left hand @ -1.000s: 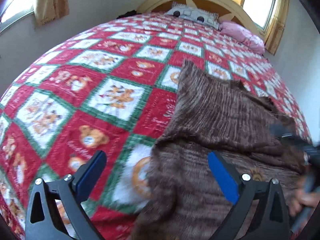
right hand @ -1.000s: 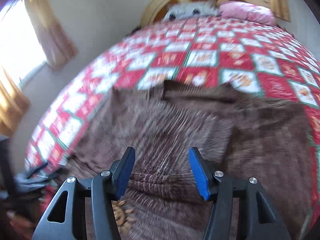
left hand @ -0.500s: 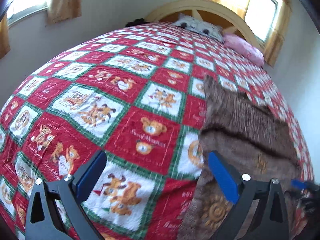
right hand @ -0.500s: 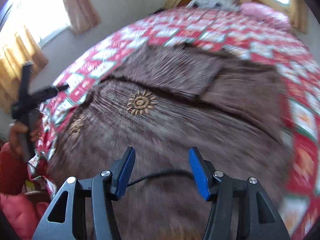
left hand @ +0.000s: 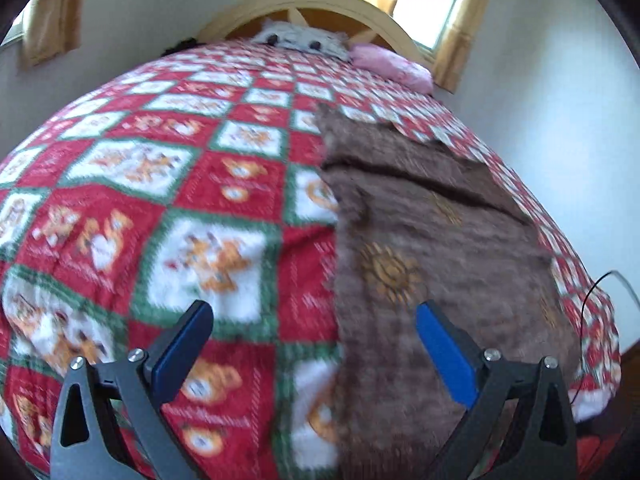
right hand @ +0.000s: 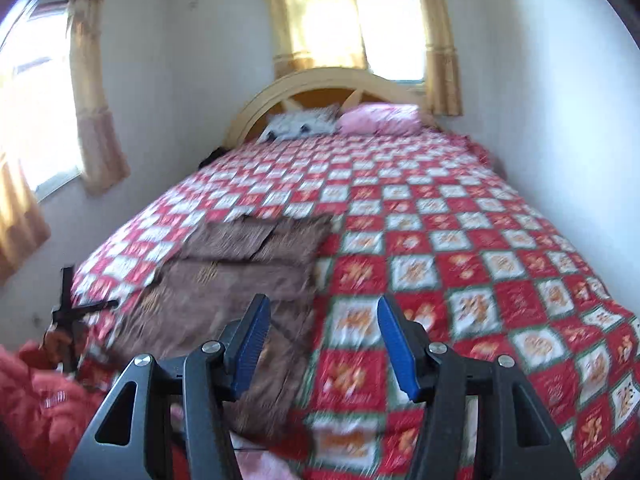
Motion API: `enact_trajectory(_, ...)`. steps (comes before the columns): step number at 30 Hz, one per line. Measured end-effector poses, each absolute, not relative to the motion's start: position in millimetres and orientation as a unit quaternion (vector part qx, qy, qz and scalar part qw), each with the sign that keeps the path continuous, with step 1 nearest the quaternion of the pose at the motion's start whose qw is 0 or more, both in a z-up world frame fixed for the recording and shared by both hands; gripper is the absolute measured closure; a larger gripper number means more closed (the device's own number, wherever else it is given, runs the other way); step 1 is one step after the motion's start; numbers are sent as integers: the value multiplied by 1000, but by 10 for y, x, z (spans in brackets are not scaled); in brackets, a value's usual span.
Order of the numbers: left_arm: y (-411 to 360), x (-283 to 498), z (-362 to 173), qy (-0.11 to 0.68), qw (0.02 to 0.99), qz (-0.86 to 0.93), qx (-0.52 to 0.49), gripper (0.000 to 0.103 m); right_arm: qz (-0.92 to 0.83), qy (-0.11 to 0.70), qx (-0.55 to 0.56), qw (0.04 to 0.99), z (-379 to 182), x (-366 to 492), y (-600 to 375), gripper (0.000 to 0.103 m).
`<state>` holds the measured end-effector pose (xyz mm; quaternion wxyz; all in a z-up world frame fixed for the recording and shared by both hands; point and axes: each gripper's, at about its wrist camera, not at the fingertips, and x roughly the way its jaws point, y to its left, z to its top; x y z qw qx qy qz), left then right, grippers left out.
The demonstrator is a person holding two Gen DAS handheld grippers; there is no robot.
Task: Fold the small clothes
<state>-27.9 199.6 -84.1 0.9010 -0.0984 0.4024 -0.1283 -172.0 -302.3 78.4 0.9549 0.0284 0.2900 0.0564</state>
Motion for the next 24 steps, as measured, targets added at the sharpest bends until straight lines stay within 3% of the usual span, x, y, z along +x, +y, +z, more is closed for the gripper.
enact_trajectory(8,1784,-547,-983,430,884,-162,-91,1,121,390,-26,912,58,-1683,-2585,46)
enact_trajectory(12,1723,-661,-1013,426,883,-173,-91,6,138,420,43,896,-388,-1509,-2630,46)
enact_trajectory(24,1689,-719,-1095,442,874,-177,-95,6,157,457,172,858,-925,-1039,-2847,46)
